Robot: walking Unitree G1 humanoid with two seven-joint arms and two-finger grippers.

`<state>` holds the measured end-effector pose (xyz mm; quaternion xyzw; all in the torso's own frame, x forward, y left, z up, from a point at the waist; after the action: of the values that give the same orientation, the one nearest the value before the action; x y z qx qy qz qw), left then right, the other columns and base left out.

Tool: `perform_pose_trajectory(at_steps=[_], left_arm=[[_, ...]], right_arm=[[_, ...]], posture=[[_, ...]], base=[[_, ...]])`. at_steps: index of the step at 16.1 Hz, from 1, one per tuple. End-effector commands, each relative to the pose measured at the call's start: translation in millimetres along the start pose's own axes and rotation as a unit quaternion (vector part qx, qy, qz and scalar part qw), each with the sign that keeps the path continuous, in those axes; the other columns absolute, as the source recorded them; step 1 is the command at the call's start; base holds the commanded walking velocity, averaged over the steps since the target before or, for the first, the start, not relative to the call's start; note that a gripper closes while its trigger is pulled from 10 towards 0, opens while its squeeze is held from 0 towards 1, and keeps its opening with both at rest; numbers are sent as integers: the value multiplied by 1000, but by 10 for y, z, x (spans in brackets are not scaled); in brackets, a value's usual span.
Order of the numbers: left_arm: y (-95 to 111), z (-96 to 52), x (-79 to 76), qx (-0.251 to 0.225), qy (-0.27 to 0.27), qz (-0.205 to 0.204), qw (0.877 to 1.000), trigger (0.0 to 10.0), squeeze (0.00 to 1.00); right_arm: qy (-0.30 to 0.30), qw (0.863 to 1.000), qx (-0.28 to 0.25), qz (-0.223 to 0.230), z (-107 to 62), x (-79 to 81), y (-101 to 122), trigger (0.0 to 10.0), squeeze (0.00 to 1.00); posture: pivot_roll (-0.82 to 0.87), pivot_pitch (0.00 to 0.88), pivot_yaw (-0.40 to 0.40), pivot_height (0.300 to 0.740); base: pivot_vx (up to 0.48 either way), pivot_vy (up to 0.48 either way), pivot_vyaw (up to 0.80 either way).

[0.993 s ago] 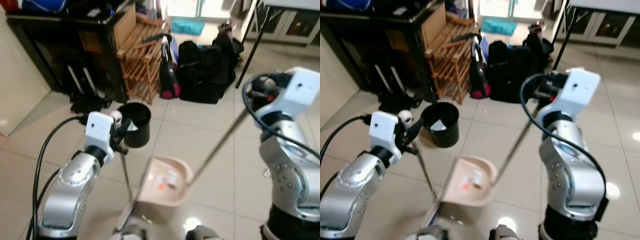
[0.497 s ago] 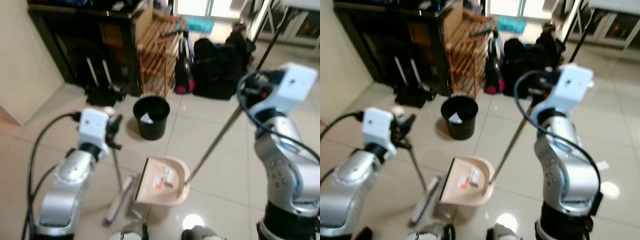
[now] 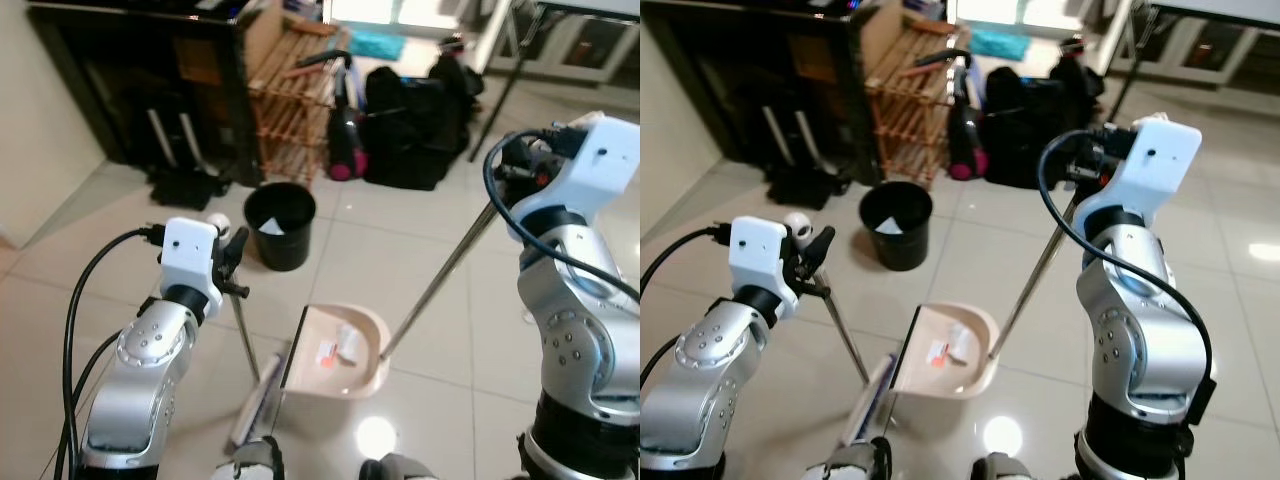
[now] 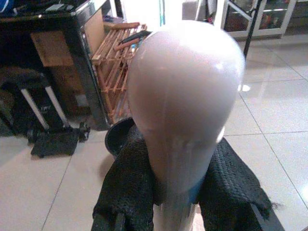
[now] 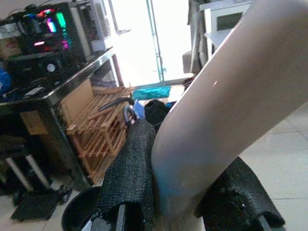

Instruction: Sweep floor

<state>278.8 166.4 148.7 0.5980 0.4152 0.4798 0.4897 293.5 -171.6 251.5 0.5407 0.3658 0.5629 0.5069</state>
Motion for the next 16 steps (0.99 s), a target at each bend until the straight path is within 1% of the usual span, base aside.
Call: perform_pose_trajectory(at_steps=[1,3,6,10,12,14,16], left_arm=[[97,18,41,-25,15,12,1000,10000,0],[101,29,27,-26,12,11,1000,10000,0],[118,40,47,-32,9,13,999,10000,0],[73,5,70,-27,9,13,999,10000,0],[10,-36,67,-21,4,14,1000,10000,0],[-79,-84,79,-11,4,15,1000,10000,0],[-99,-100,74,-9,4,16,1000,10000,0]], right_arm=[[15,999,-35,14,19,78,151,10000,0],[19,999,-48,15,57,92,219,10000,0],[21,998,-63,15,119,124,320,10000,0],[32,996,-84,23,202,195,449,10000,0],[40,995,-92,22,263,235,506,10000,0],[45,994,-100,11,308,272,555,10000,0],[45,994,-103,12,338,284,564,10000,0]], posture=[[-41,128,-5,740],[-40,127,-1,740],[-34,125,0,740],[-31,121,0,740],[-27,110,1,740],[-24,105,0,740],[-17,99,-1,740]], base=[[0,0,0],[0,0,0],[331,0,0],[382,0,0],[403,0,0],[414,0,0],[414,0,800]])
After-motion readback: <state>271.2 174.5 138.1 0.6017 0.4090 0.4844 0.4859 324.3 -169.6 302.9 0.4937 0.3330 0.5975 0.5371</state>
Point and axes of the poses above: a point about 5 cm out from each wrist's last joint towards the gripper, its own z axis pointing out of the wrist towards the gripper, its own y axis along the axis of the wrist's last joint, x = y × z, the point moved 1 cm from there along z, pointing out of the wrist towards the gripper, and after that the axes turned 3 degrees about z, right-handed, at the moved point
